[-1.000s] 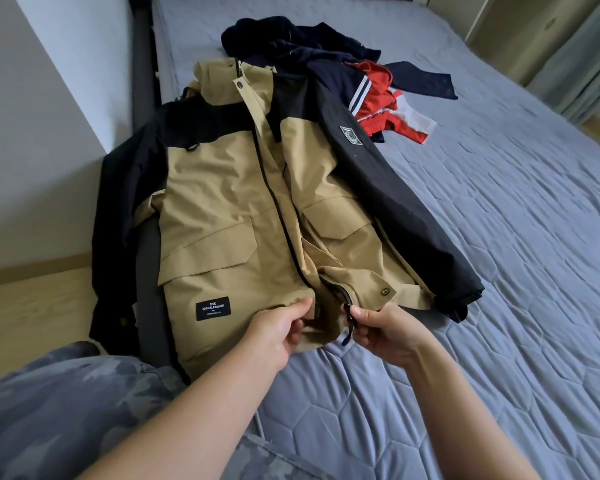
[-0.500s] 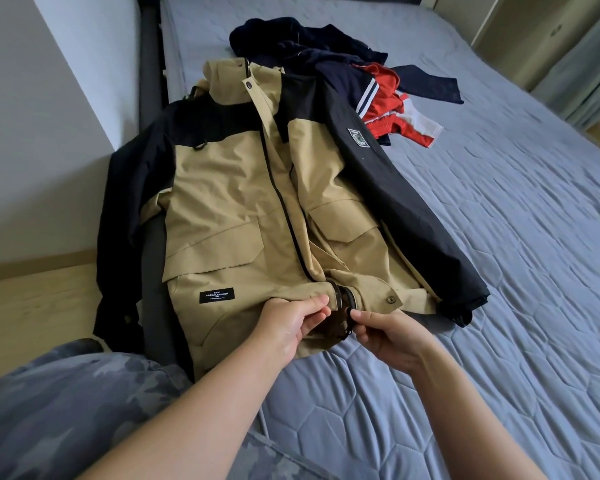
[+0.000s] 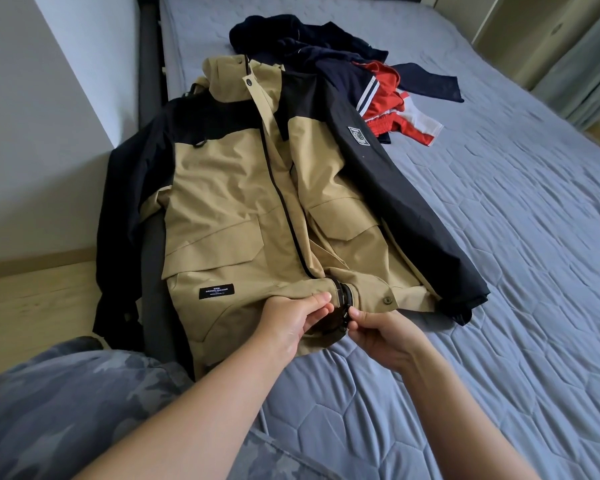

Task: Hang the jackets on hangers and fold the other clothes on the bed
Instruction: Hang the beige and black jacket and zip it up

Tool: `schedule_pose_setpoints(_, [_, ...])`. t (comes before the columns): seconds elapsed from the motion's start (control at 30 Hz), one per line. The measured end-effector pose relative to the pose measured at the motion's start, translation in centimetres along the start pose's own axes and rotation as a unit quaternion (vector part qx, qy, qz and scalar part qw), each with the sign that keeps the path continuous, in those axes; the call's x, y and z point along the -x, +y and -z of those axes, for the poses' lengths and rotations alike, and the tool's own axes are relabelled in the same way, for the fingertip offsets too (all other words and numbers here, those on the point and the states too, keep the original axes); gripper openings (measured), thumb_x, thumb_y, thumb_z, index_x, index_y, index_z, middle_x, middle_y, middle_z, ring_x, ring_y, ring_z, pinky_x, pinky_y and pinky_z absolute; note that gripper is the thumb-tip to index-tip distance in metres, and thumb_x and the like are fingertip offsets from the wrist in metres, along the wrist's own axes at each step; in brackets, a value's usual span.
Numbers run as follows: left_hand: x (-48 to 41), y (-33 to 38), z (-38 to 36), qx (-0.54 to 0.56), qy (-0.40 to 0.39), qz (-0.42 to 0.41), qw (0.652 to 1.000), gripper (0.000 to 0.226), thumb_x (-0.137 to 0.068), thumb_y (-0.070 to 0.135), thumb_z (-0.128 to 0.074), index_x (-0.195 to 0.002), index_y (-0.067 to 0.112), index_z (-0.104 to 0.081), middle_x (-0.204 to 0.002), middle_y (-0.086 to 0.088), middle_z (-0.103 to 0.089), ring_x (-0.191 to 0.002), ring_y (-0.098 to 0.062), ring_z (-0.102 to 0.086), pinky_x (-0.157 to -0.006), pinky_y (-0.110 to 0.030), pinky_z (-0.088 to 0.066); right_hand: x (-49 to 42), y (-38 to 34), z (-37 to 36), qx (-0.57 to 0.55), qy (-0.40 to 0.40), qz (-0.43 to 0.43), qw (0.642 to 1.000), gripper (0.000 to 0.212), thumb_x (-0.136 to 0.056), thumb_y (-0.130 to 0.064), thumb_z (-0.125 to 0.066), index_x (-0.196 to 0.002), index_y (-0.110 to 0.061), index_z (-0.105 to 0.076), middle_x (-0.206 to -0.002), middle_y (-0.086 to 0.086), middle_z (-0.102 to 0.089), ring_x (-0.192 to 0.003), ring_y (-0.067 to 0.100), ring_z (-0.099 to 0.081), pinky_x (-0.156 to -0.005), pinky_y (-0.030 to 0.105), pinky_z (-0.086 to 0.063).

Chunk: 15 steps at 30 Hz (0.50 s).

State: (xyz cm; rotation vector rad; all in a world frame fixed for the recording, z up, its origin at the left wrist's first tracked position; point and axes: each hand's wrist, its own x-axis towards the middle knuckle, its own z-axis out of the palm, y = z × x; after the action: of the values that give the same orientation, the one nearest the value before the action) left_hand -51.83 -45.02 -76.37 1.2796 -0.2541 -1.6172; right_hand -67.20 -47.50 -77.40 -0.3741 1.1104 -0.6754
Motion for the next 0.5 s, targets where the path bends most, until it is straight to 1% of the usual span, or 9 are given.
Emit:
schedule_pose_setpoints(0.23, [-0.05, -0.09, 0.06, -0.021, 0.002, 0.002, 1.0, 0.015, -0.082, -0.007, -0.066, -0.069, 0.001, -0.066, -0.054, -0.001, -0.065, -0.051, -0.006, -0.063, -0.053, -0.014, -0.051, 0.09, 0.13, -0.38, -0.012, 0.007, -0.012, 1.0, 0.01, -0.064, 0.004, -0.062, -0.062, 0.002, -0.071, -0.062, 0.01, -0.062, -0.044, 0.01, -0.056, -0.046, 0.019, -0.053])
schedule_pose_setpoints(0.33, [-0.09, -0.13, 0.16, -0.037, -0.01, 0.002, 0.999, 0.014, -0.082, -0.007, -0.066, -0.069, 0.0, -0.066, -0.054, -0.002, -0.065, -0.051, -0.006, -0.063, -0.054, -0.014, -0.051, 0.1, 0.14, -0.54, -0.034, 0.014, -0.006, 0.999, 0.007, -0.065, 0.004, -0.061, -0.071, 0.005, -0.066, -0.062, 0.01, -0.06, -0.043, 0.01, -0.055, -0.045, 0.02, -0.052])
schedule_pose_setpoints(0.43, [-0.35, 0.08, 0.27, -0.061, -0.017, -0.002, 0.998, 0.016, -0.082, -0.007, -0.066, -0.068, 0.001, -0.065, -0.053, -0.002, -0.064, -0.05, -0.006, -0.062, -0.053, -0.013, -0.05, -0.03, 0.32, -0.78, -0.051, 0.026, -0.007, 0.998, 0.004, -0.077, 0.007, -0.057, -0.076, 0.006, -0.061, -0.062, 0.01, -0.059, -0.042, 0.009, -0.054, -0.045, 0.019, -0.052])
schedule_pose_setpoints(0.5, [-0.53, 0.13, 0.42, -0.095, -0.017, -0.005, 0.995, 0.017, -0.082, -0.006, -0.066, -0.067, 0.002, -0.065, -0.052, -0.001, -0.063, -0.049, -0.006, -0.06, -0.053, -0.013, -0.05, -0.11, 0.34, -0.86, -0.058, 0.036, -0.017, 0.998, 0.012, -0.085, 0.008, -0.053, -0.077, 0.005, -0.06, -0.065, 0.01, -0.057, -0.041, 0.008, -0.053, -0.044, 0.018, -0.051])
